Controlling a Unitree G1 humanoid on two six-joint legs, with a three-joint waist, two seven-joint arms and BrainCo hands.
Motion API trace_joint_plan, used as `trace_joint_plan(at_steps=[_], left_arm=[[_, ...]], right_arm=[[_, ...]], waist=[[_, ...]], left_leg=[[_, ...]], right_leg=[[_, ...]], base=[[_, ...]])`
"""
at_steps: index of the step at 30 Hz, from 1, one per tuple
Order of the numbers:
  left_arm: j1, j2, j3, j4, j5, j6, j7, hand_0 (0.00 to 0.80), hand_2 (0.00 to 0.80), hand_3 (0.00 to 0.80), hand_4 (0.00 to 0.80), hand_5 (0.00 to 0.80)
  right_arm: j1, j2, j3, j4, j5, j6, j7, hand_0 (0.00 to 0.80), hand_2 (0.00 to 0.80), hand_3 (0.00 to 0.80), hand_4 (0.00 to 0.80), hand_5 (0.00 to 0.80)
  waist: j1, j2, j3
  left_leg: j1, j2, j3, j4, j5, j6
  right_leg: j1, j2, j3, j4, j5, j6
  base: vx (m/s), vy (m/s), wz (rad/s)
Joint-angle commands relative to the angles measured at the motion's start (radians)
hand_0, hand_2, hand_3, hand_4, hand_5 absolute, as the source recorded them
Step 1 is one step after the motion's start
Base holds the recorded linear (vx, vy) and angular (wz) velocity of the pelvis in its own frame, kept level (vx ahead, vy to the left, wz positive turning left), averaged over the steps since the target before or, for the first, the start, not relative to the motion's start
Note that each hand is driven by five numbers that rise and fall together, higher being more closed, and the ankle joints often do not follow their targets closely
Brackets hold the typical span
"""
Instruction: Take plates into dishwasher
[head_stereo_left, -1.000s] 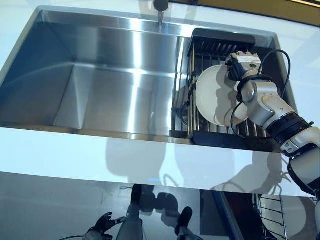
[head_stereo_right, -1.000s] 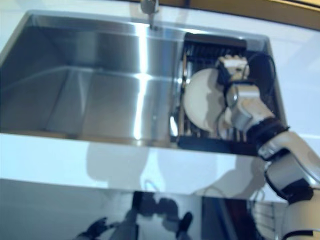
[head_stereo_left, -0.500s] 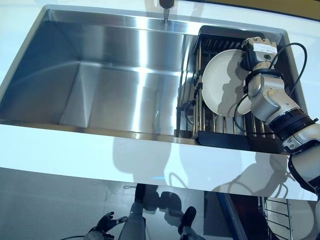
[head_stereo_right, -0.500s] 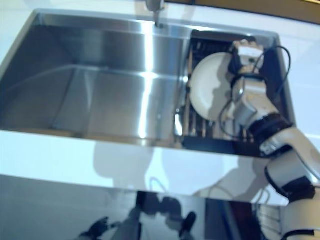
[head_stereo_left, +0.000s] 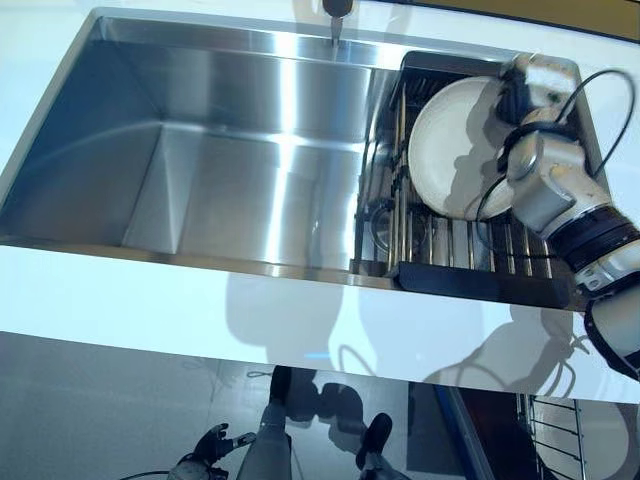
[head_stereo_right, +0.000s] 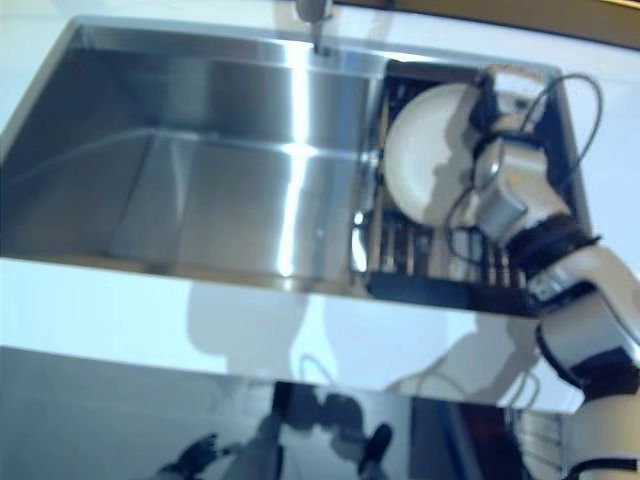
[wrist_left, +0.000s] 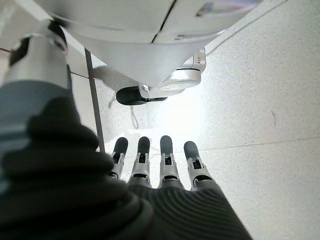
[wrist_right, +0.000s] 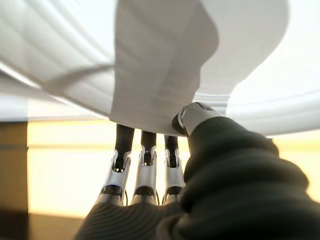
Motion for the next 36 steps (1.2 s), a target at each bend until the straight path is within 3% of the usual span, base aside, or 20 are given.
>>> trace_joint_plan(at_steps=[1,15,26,31,36], left_arm=[[0.042,-0.001,-0.062,0.017,0.013,0.010,-0.004,0.000,0.000,0.000,0.000,0.000],[0.061,0.013,-0.044,0.033,0.039,0.000,-0.006,0.000,0.000,0.000,0.000,0.000],[0.074,0.022,-0.028,0.060,0.067,-0.003,-0.006,0.000,0.000,0.000,0.000,0.000],[0.076,0.033,-0.012,0.069,0.093,0.000,-0.002,0.000,0.000,0.000,0.000,0.000],[0.076,0.035,-0.007,0.077,0.109,0.010,-0.007,0.000,0.000,0.000,0.000,0.000]], right_arm=[[-0.155,-0.085,0.030,0.032,0.022,-0.003,-0.082,0.800,0.800,0.800,0.800,0.800],[-0.118,-0.135,-0.002,0.031,0.060,-0.032,-0.088,0.800,0.800,0.800,0.800,0.800],[-0.106,-0.175,0.019,0.038,0.028,-0.054,-0.019,0.800,0.800,0.800,0.800,0.800],[-0.062,-0.224,0.017,0.050,0.020,-0.073,0.025,0.800,0.800,0.800,0.800,0.800],[0.000,-0.268,-0.005,0.073,0.007,-0.084,0.079,0.800,0.800,0.800,0.800,0.800]], waist=[[0.014,-0.024,-0.067],[0.006,-0.053,-0.103],[-0.015,-0.082,-0.156],[-0.044,-0.112,-0.197],[-0.075,-0.121,-0.240]], left_leg=[[0.070,-0.013,0.043,-0.010,-0.098,0.008],[0.107,-0.006,0.050,-0.010,-0.111,0.008],[0.154,-0.004,0.070,-0.010,-0.130,0.010],[0.197,0.007,0.098,-0.010,-0.148,0.013],[0.238,0.020,0.131,-0.010,-0.163,0.014]], right_leg=[[-0.062,-0.036,0.028,0.077,0.023,0.043],[-0.021,-0.027,0.032,0.065,0.021,0.044],[0.020,-0.015,0.053,0.047,0.021,0.045],[0.044,-0.007,0.075,0.036,0.024,0.051],[0.066,-0.006,0.095,0.024,0.028,0.058]], base=[[0.008,-0.010,0.04],[0.000,-0.002,0.00],[0.002,-0.003,0.00],[0.021,-0.040,-0.15],[0.047,-0.012,-0.26]])
